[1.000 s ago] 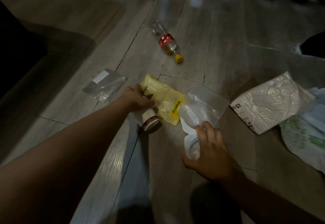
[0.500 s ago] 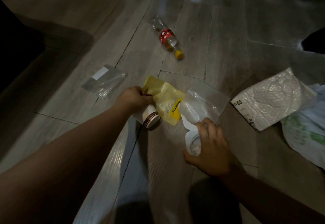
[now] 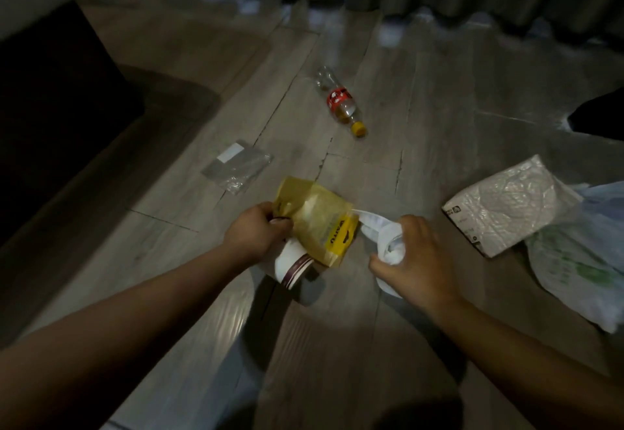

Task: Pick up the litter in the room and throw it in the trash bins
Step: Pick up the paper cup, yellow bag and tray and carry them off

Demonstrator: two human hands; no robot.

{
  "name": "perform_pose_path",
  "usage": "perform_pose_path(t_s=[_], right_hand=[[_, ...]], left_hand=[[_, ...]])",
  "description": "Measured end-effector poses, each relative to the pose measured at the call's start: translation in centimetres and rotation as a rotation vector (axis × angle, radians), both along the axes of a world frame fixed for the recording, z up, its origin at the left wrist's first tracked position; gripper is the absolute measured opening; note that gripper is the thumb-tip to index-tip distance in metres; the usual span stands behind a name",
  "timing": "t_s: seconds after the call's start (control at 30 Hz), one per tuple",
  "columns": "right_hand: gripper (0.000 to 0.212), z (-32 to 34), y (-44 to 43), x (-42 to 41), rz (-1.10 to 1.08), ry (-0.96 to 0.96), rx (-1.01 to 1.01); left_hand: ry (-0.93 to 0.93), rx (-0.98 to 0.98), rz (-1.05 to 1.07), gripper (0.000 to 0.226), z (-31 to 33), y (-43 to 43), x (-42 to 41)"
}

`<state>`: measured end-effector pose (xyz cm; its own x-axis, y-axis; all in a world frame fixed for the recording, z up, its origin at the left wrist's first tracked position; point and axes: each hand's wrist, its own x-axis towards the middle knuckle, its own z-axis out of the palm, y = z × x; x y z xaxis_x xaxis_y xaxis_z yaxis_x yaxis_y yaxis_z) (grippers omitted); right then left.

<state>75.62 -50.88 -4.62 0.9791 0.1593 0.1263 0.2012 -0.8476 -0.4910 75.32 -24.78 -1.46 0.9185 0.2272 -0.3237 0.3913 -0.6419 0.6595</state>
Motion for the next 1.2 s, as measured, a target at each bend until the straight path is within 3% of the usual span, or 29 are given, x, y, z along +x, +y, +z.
perform_pose_path(t_s=[0.33,0.47,0.6,0.77,0.9,1.2], right_hand=[[0.046,11.3,1.8,1.2,-0.112,-0.085,0.194],[0.047,20.0,3.5,3.1,-0.065,-0.138,0.169],[0.047,33.4,4.9,4.7,-0.081,-0.193,0.205],[0.047,51.7,6.1,5.5,-0.061,-0.257,0.203],[0.044,65.3,5.2,5.4,-0.069,-0.306,0.242],[0.048,97.4,-3.1,2.2,-0.131,-0.481,0.284]], left_hand=[[-0.124,0.01,0.016,0.018,11.1,2.2,-1.0],[-0.178,-0.036,0.043,0.023,19.6,2.8,0.4],[-0.267,0.014,0.028,0.006,32.4,3.9,1.6],[-0.311,-0.001,0.033,0.032,50.8,4.2,1.9],[-0.345,0.03,0.021,0.02,63.6,3.3,1.7],[-0.522,-0.058,-0.1,0.035,94.8,-3.5,-0.4]])
